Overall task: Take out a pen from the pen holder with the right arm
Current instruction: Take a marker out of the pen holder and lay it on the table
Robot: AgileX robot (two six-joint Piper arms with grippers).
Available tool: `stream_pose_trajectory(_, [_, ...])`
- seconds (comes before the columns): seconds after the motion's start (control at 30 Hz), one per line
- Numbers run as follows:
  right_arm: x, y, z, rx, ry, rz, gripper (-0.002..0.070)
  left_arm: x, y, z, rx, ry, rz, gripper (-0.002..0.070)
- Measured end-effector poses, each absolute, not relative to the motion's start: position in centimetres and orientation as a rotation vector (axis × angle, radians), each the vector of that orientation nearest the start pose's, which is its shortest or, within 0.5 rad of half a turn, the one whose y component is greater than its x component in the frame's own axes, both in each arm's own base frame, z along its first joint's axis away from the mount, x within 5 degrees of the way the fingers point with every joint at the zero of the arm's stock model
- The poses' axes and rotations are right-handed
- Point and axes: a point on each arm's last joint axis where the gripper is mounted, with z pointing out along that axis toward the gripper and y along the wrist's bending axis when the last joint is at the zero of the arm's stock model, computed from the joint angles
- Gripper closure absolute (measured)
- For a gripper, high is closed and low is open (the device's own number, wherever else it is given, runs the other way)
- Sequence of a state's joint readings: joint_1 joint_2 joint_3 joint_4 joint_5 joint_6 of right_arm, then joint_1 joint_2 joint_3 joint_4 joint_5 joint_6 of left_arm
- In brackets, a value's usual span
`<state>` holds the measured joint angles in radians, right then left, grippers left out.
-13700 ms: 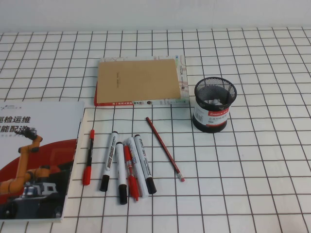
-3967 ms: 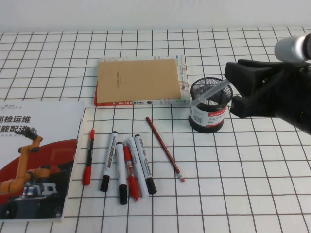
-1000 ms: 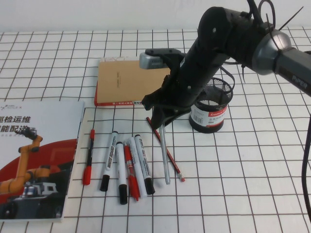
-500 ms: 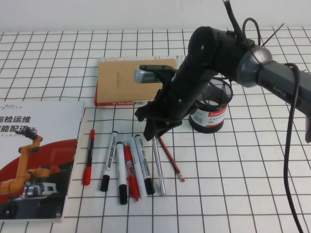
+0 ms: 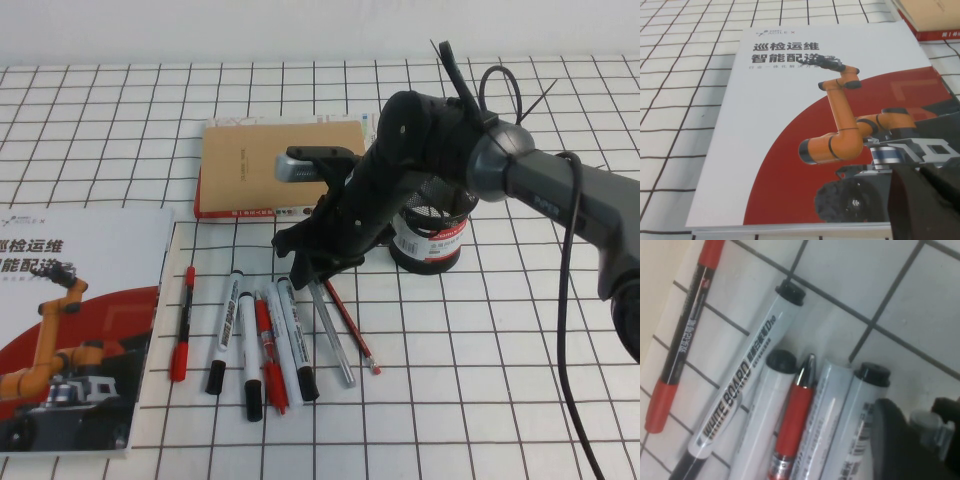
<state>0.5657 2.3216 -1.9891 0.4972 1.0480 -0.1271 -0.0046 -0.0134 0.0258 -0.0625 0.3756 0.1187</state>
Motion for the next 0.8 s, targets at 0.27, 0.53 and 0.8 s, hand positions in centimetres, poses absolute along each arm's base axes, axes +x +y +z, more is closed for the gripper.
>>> stream_pose_trajectory(0.27, [39.9, 30.0, 18.5, -0.699, 2.789, 0.785, 0.037, 5.2, -0.2, 17.2, 0.077, 1.869, 0.017, 0.0679])
stream_pose_trajectory(0.53, [38.5, 29.6, 23.6, -0.776, 2.698, 0.741, 0.0417, 5.2, -0.2, 17.2, 0.077, 1.869, 0.017, 0.0679])
stream_pose_trajectory(0.8, [32.2, 27.8, 33.4, -0.935, 2.53, 0.581, 0.0673, 5.2, -0.2, 17.2, 0.077, 1.869, 0.017, 0.0679])
